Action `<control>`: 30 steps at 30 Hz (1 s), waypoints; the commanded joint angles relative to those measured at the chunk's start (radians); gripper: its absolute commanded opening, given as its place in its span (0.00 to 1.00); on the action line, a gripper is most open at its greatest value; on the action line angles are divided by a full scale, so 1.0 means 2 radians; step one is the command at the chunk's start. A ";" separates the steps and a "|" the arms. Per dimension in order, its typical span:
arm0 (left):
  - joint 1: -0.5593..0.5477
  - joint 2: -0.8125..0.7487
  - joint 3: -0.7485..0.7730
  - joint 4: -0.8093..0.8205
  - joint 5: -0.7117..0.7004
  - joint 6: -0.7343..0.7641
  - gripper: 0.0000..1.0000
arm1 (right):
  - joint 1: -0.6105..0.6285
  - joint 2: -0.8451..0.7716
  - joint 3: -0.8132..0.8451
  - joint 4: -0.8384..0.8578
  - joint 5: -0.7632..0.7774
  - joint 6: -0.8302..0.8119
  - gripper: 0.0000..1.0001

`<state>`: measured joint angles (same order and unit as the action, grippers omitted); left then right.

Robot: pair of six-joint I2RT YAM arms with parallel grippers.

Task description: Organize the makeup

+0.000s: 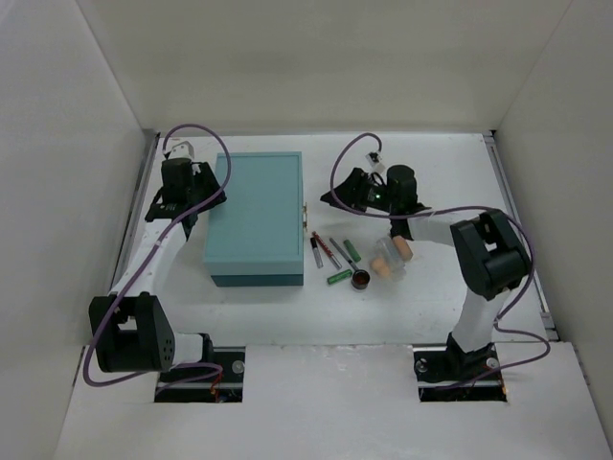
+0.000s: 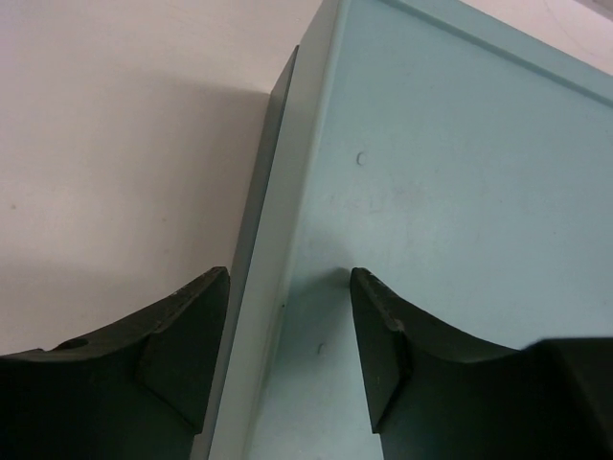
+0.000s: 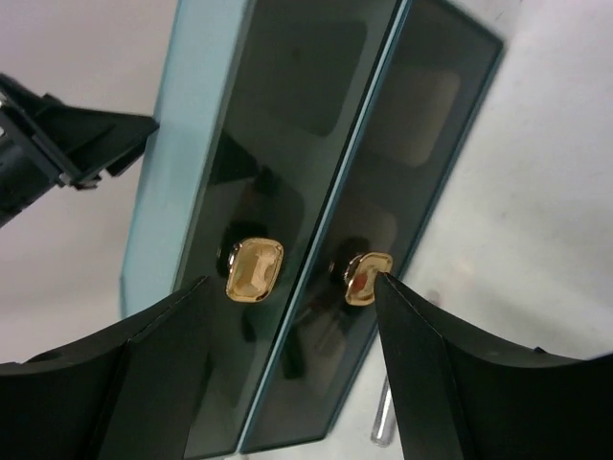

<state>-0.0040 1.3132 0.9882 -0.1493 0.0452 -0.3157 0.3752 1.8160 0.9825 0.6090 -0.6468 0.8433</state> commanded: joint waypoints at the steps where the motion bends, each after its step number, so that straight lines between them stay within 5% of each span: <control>1: 0.004 0.008 -0.009 0.004 -0.003 0.008 0.48 | 0.013 0.018 0.013 0.130 -0.055 0.078 0.72; 5: 0.004 0.007 -0.016 0.003 -0.003 0.008 0.40 | 0.026 0.035 0.011 0.176 -0.071 0.110 0.72; 30: -0.002 0.001 -0.038 -0.001 -0.026 0.001 0.38 | 0.056 0.107 0.038 0.224 -0.094 0.162 0.62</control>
<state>-0.0113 1.3067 0.9558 -0.0860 0.0399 -0.3248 0.4652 2.0171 1.0058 0.9379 -0.7982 1.1378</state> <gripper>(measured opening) 0.381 0.621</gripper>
